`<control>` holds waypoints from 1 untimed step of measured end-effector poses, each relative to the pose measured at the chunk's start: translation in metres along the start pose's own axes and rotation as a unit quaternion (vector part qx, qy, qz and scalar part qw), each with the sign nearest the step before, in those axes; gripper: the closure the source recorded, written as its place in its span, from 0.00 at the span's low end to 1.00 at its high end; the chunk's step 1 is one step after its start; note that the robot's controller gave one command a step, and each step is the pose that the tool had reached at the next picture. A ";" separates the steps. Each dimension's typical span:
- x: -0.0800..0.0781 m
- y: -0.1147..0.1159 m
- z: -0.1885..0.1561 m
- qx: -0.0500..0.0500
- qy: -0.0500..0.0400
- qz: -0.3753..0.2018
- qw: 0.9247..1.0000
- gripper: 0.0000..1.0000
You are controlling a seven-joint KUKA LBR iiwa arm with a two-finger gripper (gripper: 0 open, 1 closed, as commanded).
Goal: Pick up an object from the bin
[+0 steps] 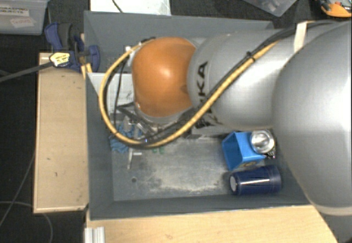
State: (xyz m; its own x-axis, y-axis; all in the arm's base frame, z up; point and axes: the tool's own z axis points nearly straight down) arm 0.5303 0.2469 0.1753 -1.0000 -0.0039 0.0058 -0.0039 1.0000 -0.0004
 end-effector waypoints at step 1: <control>-0.002 -0.002 -0.005 -0.001 -0.004 0.003 1.000 0.00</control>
Offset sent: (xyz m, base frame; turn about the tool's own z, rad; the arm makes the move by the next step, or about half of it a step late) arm 0.0572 -0.0359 -0.1053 -0.0384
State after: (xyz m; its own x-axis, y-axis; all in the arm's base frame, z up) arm 0.5325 0.2454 0.1802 -1.0000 0.0024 -0.0016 0.0024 1.0000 0.0014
